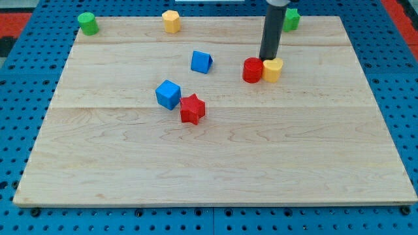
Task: Push the yellow heart below the green circle
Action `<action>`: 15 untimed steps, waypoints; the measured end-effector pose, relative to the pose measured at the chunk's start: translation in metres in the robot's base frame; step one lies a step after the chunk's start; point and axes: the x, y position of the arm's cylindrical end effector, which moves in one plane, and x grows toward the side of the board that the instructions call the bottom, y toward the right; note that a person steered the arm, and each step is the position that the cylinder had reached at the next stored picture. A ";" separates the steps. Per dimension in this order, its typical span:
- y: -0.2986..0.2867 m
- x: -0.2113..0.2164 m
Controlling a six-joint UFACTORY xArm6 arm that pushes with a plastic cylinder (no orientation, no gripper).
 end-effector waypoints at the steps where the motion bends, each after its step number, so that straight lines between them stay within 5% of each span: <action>1: -0.025 0.025; 3: 0.117 0.001; 5: 0.028 0.066; 7: -0.011 0.051; 10: 0.083 0.069; 11: 0.075 0.017; 14: -0.101 0.017; 15: -0.111 0.018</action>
